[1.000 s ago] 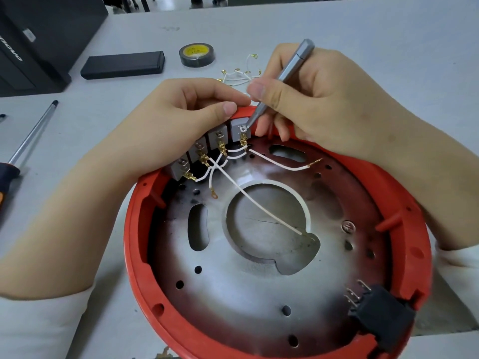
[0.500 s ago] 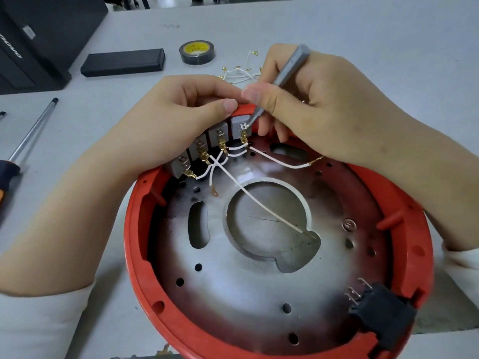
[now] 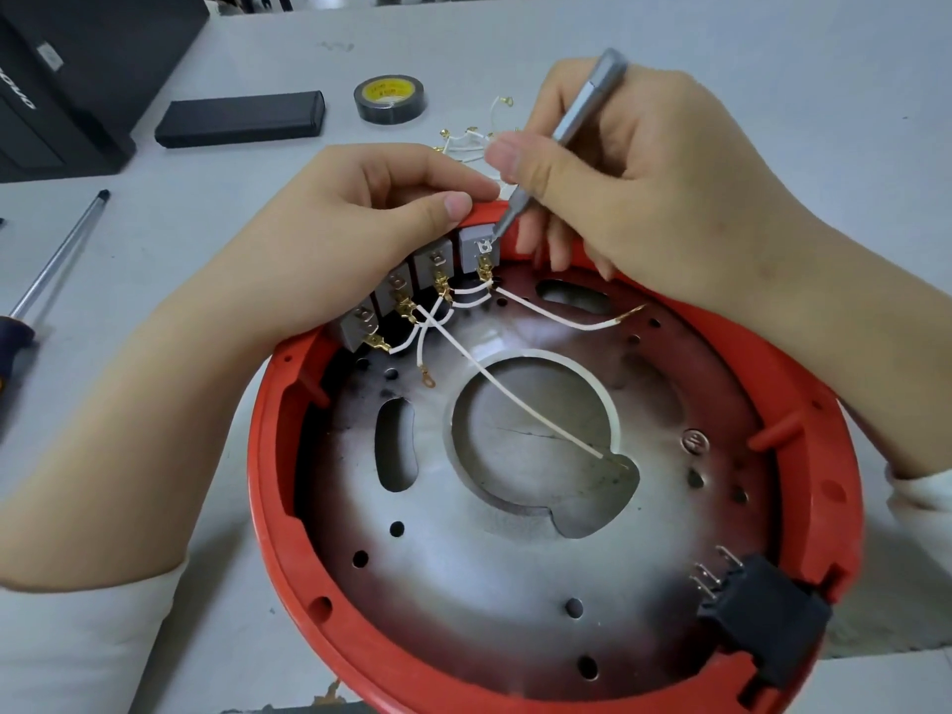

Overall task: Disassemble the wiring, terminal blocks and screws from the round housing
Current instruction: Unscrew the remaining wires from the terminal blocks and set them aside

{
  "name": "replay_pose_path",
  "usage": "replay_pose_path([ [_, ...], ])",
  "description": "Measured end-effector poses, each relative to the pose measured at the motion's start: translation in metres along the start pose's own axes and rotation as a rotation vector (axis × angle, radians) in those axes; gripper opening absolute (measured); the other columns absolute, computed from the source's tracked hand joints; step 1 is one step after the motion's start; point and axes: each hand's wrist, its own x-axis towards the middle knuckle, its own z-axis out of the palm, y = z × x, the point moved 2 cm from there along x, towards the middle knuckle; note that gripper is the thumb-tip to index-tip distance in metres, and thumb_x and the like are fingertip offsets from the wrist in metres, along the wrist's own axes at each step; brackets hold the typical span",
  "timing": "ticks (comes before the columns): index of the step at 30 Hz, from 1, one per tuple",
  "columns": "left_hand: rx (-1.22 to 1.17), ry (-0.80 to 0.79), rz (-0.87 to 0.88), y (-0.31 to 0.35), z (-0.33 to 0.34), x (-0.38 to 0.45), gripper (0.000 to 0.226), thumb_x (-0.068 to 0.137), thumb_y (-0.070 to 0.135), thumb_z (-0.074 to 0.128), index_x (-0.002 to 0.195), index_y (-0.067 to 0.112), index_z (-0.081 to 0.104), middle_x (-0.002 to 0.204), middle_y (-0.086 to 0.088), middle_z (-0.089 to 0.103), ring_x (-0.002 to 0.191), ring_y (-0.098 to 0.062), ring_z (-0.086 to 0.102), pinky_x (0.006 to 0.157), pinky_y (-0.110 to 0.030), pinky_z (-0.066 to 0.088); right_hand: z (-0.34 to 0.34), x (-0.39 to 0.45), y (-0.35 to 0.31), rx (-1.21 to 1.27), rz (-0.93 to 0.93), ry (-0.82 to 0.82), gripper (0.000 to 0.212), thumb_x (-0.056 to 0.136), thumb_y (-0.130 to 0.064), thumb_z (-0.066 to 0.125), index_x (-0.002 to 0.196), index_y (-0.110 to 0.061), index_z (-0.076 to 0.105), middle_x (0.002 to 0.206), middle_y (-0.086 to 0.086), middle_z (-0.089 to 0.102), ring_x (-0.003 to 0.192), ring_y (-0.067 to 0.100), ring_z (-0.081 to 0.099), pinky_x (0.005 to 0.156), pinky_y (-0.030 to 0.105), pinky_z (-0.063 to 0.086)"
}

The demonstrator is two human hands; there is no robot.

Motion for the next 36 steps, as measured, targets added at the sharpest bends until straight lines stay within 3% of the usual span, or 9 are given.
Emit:
replay_pose_path([
  [6, 0.045, -0.009, 0.011, 0.001, 0.0, -0.001, 0.017, 0.097, 0.019, 0.056, 0.104, 0.027, 0.07, 0.098, 0.012, 0.074, 0.096, -0.001, 0.067, 0.095, -0.02, 0.049, 0.001, -0.003, 0.002, 0.002, 0.02, -0.04, 0.024, 0.088, -0.032, 0.067, 0.073, -0.017, 0.056, 0.063, -0.002, 0.07, 0.051, 0.01, 0.066, 0.043, 0.019, 0.047],
  [11, 0.017, -0.006, -0.013, 0.002, 0.001, -0.001, 0.018, 0.096, 0.016, 0.055, 0.107, 0.022, 0.069, 0.098, 0.009, 0.074, 0.097, -0.004, 0.068, 0.098, -0.026, 0.049, 0.001, 0.004, 0.007, -0.067, 0.073, -0.094, 0.017, 0.084, -0.02, 0.071, 0.069, -0.018, 0.066, 0.057, -0.013, 0.067, 0.051, 0.004, 0.066, 0.053, 0.026, 0.058],
  [18, -0.014, -0.007, -0.028, 0.003, 0.001, -0.001, 0.02, 0.096, 0.014, 0.055, 0.11, 0.016, 0.068, 0.101, 0.004, 0.074, 0.097, -0.008, 0.068, 0.098, -0.027, 0.049, 0.004, 0.003, 0.006, -0.1, 0.087, -0.081, 0.019, 0.084, -0.023, 0.072, 0.069, -0.016, 0.063, 0.054, -0.007, 0.066, 0.049, 0.004, 0.064, 0.054, 0.027, 0.058],
  [28, -0.021, -0.011, -0.019, 0.0, 0.0, -0.001, 0.018, 0.096, 0.015, 0.056, 0.106, 0.022, 0.069, 0.101, 0.006, 0.074, 0.099, -0.007, 0.068, 0.099, -0.029, 0.049, 0.003, -0.006, 0.001, -0.098, 0.0, -0.007, 0.029, 0.089, -0.03, 0.066, 0.073, -0.008, 0.057, 0.062, 0.002, 0.067, 0.052, 0.011, 0.065, 0.057, 0.037, 0.053],
  [36, -0.004, -0.015, -0.018, 0.0, 0.0, -0.001, 0.019, 0.097, 0.016, 0.055, 0.108, 0.021, 0.069, 0.102, 0.006, 0.074, 0.099, -0.007, 0.068, 0.101, -0.033, 0.048, 0.0, -0.002, 0.005, 0.02, 0.05, -0.022, 0.026, 0.088, -0.023, 0.069, 0.068, -0.016, 0.053, 0.062, 0.0, 0.07, 0.051, 0.01, 0.067, 0.052, 0.028, 0.056],
])
